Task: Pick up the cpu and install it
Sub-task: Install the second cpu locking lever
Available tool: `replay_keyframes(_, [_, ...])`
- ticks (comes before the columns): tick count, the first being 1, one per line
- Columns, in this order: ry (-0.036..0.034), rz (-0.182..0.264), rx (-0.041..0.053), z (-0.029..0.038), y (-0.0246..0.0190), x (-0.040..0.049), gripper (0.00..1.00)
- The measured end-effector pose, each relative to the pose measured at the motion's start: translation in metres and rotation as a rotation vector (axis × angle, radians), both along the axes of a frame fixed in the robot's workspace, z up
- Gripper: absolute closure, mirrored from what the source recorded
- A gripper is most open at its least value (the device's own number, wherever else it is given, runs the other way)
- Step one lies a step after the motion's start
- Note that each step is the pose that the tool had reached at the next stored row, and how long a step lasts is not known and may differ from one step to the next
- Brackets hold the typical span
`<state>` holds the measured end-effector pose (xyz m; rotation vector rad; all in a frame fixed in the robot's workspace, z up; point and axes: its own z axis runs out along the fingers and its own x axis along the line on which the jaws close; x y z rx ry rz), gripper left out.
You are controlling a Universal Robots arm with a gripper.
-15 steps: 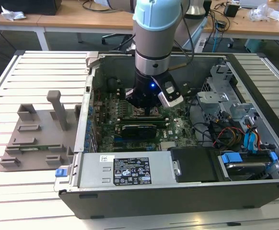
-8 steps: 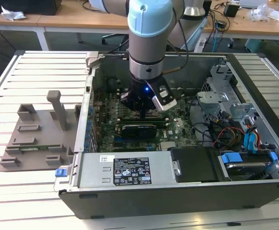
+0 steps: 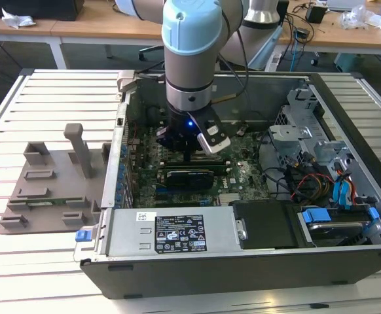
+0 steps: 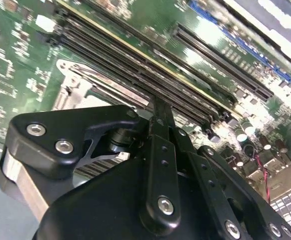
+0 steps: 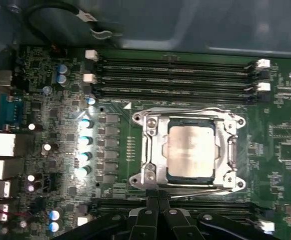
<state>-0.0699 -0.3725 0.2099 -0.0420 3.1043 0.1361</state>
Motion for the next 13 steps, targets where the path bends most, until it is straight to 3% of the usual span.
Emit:
replay_keyframes(5, [0.0001, 0.002, 0.0081, -0.0035, 0.0015, -0.0093, 0.89])
replay_keyframes(11, [0.0, 0.016, 0.0162, -0.0083, 0.0083, -0.0102, 0.89])
replay_keyframes(13, [0.0003, 0.022, 0.0181, -0.0097, 0.0088, -0.0106, 0.89])
